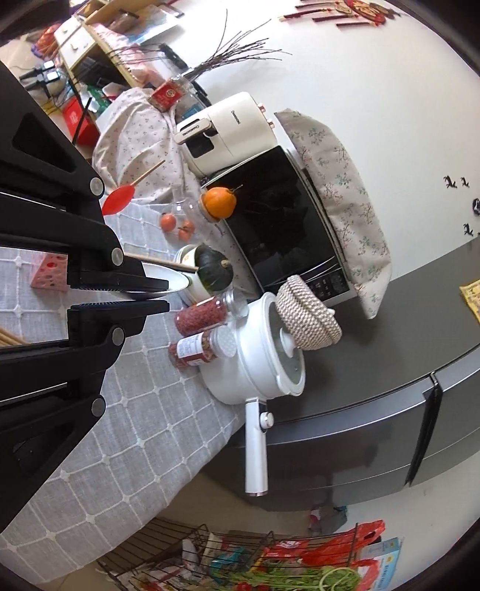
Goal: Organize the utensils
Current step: 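Lower the white spoon into the pink basket with the right tool and open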
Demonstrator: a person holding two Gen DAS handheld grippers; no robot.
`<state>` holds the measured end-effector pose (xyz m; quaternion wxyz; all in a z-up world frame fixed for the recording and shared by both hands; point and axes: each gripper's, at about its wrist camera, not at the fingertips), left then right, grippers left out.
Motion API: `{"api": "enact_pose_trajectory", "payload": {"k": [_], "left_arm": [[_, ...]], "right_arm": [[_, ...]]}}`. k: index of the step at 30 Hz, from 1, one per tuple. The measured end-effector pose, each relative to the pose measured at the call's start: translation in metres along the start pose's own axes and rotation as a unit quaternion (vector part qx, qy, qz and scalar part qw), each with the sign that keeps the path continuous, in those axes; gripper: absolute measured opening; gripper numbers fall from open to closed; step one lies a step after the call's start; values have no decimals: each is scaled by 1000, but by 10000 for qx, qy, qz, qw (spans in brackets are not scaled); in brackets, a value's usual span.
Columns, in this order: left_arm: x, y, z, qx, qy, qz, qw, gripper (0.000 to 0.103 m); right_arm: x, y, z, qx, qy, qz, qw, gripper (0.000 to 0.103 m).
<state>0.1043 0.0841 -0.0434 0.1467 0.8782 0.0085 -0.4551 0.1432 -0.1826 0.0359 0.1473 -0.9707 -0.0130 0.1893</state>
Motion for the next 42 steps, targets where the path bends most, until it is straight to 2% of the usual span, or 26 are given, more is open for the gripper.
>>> {"api": "enact_pose_trajectory", "payload": {"k": [3,6,8,11,16,22,26,32,38,42], "left_arm": [[21,-14,8,22,-387,-123,9992,86],[33,-20,15,362,-445,-554,9968,86],[40,-25,16,428,-549,-713,9950,86],[40,-30,15,297,-634,-584,9958,86],[47,-24,19,422,-877,-416,9944,86],[53,-30,20,375,-971,-529,9932,86],[55,-33,20,225,-1028,-492,9932,86],[57,-30,18,270,-969,-550,9934,86],[54,-27,13,231,-808,-557,9949,86],[54,-21,13,276,-759,-498,9955,86]], "right_arm": [[10,-21,5,-176,284,48,9994,4],[21,-37,11,-334,565,156,9977,4],[29,-47,16,-381,696,208,9966,4],[40,-58,26,-510,846,325,9946,4],[51,-61,37,-461,1084,625,9911,4],[61,-60,44,-191,1085,707,9914,4],[61,-66,51,-395,1170,749,9895,4],[67,-64,61,-454,873,656,9930,5],[73,-61,63,-488,235,126,9985,8],[67,-55,55,-385,-91,-204,9990,21]]}}
Point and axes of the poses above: each gripper's, at about its wrist camera, not at the fingertips, and x roughly the way its jaws point, y to its right, z to its underside, and after that the axes turned 2 degrees about y, right-handed
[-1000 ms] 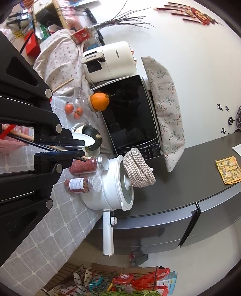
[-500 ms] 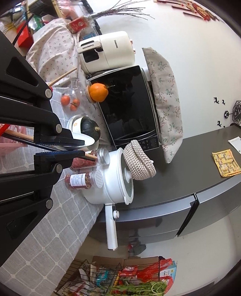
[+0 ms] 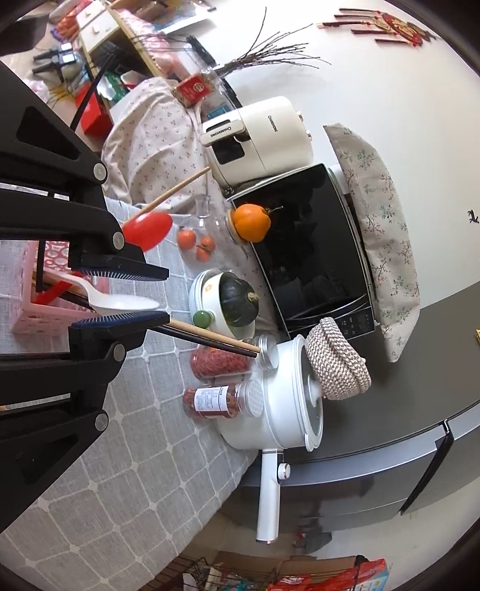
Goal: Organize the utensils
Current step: 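Lower the white spoon into the pink basket with the right tool and open, then grasp one bamboo chopstick from the bundle with the left tool and lift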
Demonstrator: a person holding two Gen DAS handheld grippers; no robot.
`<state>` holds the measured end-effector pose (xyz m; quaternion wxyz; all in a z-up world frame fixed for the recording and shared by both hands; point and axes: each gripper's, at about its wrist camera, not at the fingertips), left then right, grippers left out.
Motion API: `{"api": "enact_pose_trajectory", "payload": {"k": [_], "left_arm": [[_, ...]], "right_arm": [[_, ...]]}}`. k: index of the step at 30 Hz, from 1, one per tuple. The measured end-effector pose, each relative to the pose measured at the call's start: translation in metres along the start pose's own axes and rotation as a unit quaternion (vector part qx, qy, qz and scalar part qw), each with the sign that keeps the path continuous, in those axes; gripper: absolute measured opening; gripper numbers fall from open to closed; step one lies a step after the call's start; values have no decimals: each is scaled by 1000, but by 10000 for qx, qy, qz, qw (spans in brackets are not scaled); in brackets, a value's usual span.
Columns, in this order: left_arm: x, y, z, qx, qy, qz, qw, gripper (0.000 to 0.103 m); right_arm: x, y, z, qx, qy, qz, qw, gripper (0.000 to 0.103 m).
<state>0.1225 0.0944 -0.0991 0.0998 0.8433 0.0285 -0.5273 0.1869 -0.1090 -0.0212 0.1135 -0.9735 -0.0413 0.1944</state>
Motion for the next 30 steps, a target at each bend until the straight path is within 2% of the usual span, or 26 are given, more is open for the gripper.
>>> {"api": "enact_pose_trajectory", "payload": {"k": [2,5,6,8,10,15,18,22,27,30], "left_arm": [[-1,4,0,43,43,11,10000,86],[-2,11,0,114,90,53,9999,86],[-4,14,0,153,97,96,9998,86],[-6,19,1,250,102,194,9994,86],[-10,24,2,349,127,292,9989,86],[-13,31,5,502,118,411,9978,86],[-13,37,7,556,107,456,9974,86],[-11,46,11,690,104,492,9963,86],[-5,61,15,894,81,472,9948,86],[-1,73,17,971,78,564,9936,86]], "right_arm": [[-6,3,-8,9,-76,-58,10000,26],[-19,8,-20,5,-200,-144,9997,40],[-24,10,-24,-46,-305,-158,9994,46],[-30,16,-30,-182,-605,-174,9979,49],[-36,24,-33,-334,-962,-91,9948,54],[-55,56,-29,-496,-1489,257,9873,69],[-62,77,-20,-465,-1813,492,9811,70],[-64,108,-6,-118,-2191,721,9730,71],[-54,141,18,13,-2818,1165,9524,71],[-44,158,35,172,-3271,1233,9367,71]]}}
Point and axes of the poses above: each gripper's, at about its wrist camera, not at the fingertips, and x roughly the way its jaws point, y to its right, z to its underside, and after that the axes turned 2 degrees about y, right-handed
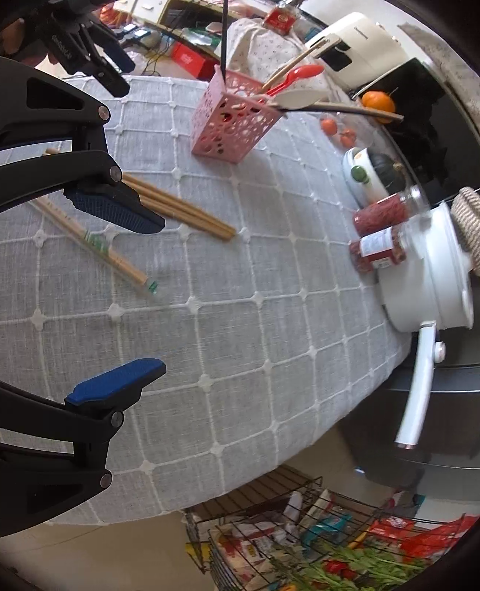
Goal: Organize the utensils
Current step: 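Grasp one bamboo chopstick from the bundle with the left tool and lift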
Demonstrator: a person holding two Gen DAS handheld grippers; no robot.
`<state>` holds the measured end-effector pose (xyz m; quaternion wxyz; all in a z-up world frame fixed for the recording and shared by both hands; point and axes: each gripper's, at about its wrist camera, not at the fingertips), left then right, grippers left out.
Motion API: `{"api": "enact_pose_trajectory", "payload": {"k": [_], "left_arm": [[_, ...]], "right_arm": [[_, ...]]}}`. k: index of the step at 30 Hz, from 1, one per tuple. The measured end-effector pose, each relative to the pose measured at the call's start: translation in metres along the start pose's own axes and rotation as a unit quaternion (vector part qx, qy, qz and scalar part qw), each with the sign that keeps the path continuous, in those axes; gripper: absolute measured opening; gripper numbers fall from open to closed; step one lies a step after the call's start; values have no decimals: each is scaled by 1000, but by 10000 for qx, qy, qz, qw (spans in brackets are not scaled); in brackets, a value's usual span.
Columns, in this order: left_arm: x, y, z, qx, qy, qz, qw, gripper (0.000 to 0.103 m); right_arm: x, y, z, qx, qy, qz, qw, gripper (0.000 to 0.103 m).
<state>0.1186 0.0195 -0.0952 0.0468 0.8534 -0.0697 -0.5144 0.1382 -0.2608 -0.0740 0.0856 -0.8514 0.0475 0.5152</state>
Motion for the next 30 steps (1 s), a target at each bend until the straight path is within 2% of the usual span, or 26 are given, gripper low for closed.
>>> {"api": "enact_pose_trajectory", "payload": {"k": [5,7,9,12,15,17,20,30], "left_arm": [[11,33,1,140,41,339,9993,85],[18,47,0,258,61,477,9985,78],[26,58,-3,302,80,660,9973,55],[41,68,-8,232,37,936,9953,34],[53,75,-10,207,-46,1048,9943,20],[59,80,-9,272,-79,1056,9940,15],[66,84,-5,370,-138,820,9958,10],[70,89,-10,514,-64,706,9962,9]], "right_arm": [[16,11,5,146,-365,-50,9992,71],[16,11,6,95,-379,-57,9992,71],[17,11,8,14,-394,-62,9992,71],[19,12,11,-94,-426,8,9990,71],[19,16,15,-157,-456,10,9988,71],[19,19,17,-188,-459,28,9988,71],[19,24,18,-195,-468,23,9987,71],[17,34,18,-105,-439,-5,9990,71]]}}
Point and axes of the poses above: each gripper's, at about its wrist camera, not at the fingertips, and x roughly the way its jaws point, y to its right, z to its underside, and after that the axes turned 2 degrees about y, right-handed
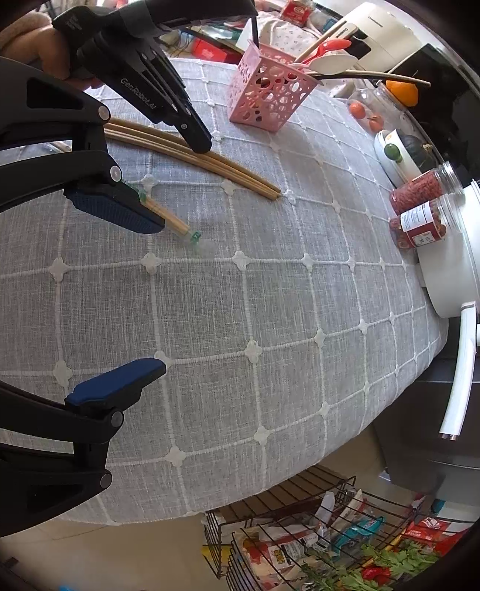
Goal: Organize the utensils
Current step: 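Grasp one bamboo chopstick from the bundle with the left tool and lift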
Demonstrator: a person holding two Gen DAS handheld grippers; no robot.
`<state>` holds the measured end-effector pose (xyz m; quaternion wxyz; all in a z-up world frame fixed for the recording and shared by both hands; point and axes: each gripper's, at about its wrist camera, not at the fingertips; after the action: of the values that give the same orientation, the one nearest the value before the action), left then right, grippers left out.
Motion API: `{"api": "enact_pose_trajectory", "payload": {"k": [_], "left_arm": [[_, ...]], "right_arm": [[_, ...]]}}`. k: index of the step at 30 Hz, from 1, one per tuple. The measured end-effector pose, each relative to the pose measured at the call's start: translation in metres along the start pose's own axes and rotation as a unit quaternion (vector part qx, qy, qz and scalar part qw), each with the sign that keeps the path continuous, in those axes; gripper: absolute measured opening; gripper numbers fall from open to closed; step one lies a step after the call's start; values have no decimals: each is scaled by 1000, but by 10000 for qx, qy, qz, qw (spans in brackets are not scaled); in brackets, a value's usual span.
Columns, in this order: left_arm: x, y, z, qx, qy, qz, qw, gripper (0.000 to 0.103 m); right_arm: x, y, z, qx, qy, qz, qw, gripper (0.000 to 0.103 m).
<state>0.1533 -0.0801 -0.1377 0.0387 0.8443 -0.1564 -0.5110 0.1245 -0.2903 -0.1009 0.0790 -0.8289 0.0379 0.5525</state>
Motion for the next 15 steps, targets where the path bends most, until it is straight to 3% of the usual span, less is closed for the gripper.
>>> {"api": "enact_pose_trajectory", "payload": {"k": [15], "left_arm": [[3,2,-1,409,-340,-375,9979,10]], "right_arm": [[3,-2,2,-1,-45,26,10000,71]]}}
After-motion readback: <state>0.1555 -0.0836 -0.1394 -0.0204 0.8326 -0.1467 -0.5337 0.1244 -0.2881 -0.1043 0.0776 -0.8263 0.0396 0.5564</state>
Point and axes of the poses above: each gripper's, at about its wrist camera, not at the fingertips, and x roughly the way its jaws point, y to its right, z to its underside, and after that the axes turned 2 degrees about y, right-handed
